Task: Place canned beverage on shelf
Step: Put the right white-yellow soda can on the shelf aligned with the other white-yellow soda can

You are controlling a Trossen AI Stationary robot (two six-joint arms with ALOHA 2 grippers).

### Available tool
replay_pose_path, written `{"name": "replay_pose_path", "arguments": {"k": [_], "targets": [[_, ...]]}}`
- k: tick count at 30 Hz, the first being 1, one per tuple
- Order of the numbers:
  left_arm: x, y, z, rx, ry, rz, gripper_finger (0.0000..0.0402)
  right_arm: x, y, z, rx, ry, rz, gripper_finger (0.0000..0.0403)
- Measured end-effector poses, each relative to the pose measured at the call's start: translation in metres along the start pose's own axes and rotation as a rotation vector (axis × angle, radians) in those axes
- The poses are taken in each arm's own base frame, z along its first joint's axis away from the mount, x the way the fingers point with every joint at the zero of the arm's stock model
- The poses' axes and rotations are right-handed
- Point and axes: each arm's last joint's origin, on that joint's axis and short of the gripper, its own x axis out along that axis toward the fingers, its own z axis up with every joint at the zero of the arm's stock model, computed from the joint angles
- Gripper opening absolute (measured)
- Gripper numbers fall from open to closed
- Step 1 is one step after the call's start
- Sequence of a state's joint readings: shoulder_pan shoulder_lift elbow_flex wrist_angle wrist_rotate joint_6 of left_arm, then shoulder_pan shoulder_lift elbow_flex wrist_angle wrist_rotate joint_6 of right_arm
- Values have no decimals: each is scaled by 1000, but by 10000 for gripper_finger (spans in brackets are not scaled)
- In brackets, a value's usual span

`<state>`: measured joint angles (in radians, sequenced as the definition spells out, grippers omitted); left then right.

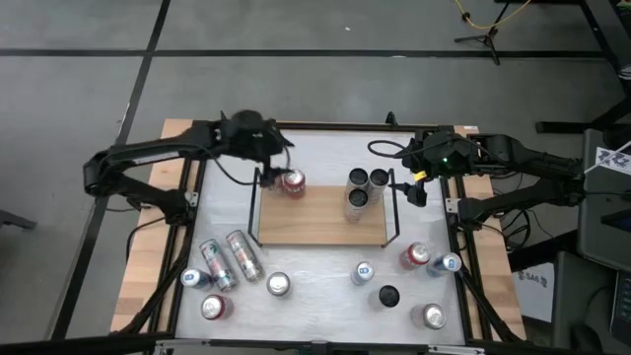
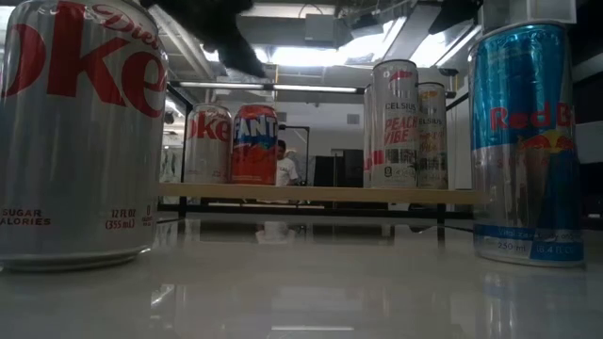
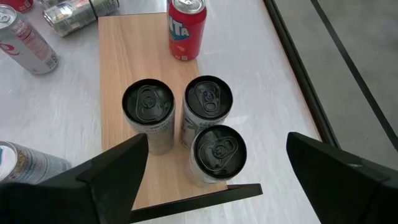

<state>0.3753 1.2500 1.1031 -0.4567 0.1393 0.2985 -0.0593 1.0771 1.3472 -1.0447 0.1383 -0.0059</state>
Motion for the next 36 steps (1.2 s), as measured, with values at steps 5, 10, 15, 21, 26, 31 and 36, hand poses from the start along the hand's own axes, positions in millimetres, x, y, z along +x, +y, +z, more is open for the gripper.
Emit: {"name": "replay_pose_path", "arguments": {"k": [5, 10, 15, 21, 26, 31, 36], "targets": [[-40, 0, 6, -51, -92, 77, 352, 0, 0, 0, 0, 1, 1, 379], [-75, -4, 1, -82, -93, 162, 352, 0, 0, 0, 0, 0, 0, 379], [-101, -11, -8, -136, -86, 155, 352, 0, 0, 0, 0, 0, 0, 379], [-103, -25, -36, -208, -120, 107, 352, 0, 0, 0, 0, 0, 0, 379], [-98, -37, -64, -256, -216, 97, 352, 0, 0, 0, -17, -2, 0, 379], [-99, -42, -76, -264, -326, 98, 352, 0, 0, 2, -23, -16, 0, 379], [-102, -43, -77, -262, -351, 102, 352, 0, 0, 8, -15, -78, -2, 379]]}}
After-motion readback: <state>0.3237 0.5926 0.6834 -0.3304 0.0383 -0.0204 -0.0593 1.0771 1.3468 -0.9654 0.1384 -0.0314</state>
